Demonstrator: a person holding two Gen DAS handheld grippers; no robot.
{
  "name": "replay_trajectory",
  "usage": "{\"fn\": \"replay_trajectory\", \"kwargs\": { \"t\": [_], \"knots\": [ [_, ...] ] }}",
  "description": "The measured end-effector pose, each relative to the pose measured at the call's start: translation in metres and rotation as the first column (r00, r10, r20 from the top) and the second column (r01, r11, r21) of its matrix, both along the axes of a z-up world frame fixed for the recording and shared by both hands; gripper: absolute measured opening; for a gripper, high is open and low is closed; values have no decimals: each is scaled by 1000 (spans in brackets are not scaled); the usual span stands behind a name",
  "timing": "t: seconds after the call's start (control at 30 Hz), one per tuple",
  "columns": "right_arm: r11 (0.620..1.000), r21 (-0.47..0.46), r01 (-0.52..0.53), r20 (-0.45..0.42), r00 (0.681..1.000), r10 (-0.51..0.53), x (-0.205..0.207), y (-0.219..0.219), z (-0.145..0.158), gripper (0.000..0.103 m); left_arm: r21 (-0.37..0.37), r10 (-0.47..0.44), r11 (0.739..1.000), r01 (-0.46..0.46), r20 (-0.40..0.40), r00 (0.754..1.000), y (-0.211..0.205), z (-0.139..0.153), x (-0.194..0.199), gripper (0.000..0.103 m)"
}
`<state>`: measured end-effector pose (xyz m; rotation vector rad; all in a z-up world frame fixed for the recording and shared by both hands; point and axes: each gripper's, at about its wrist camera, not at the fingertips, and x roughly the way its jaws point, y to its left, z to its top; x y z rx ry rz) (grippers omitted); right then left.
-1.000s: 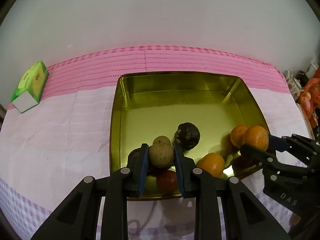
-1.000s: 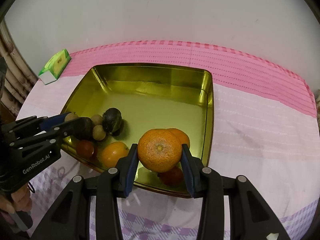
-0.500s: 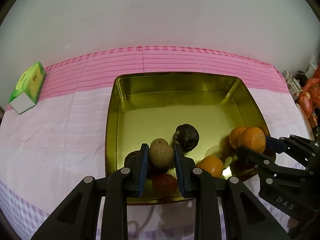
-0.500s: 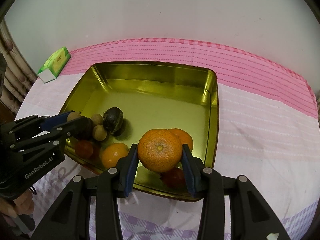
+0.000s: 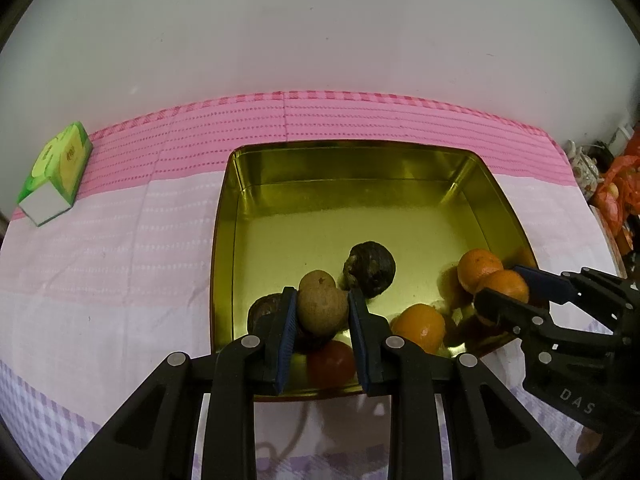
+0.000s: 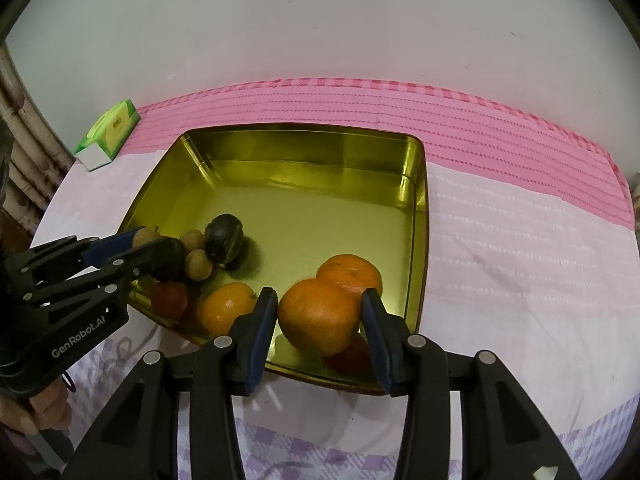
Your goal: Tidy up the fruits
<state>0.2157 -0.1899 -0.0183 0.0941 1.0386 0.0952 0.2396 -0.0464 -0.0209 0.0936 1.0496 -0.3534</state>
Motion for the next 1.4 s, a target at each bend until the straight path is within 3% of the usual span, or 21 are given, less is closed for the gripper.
{"fn": "replay_trajectory", "kwargs": {
  "t": [0.57, 0.7, 1.13, 1.4],
  "knots": [
    [1000, -4, -7, 23, 1000, 7, -14, 4, 10, 42, -4, -20, 1000, 20, -5, 1000, -8, 7, -10, 28],
    [1000, -1, -10, 24, 1000, 11, -17, 5, 10, 42, -3, -5, 1000, 5, -3, 1000, -6, 9, -13, 46],
    [1000, 0, -2, 43, 999, 2, -26, 7, 17, 42, 32, 27, 999, -29, 63, 998, 6, 27, -36, 46],
    [1000, 1, 4, 49, 999, -4, -36, 13, 22, 45, 49, 101, 993, -106, 86, 991, 22, 35, -52, 46]
  ]
}}
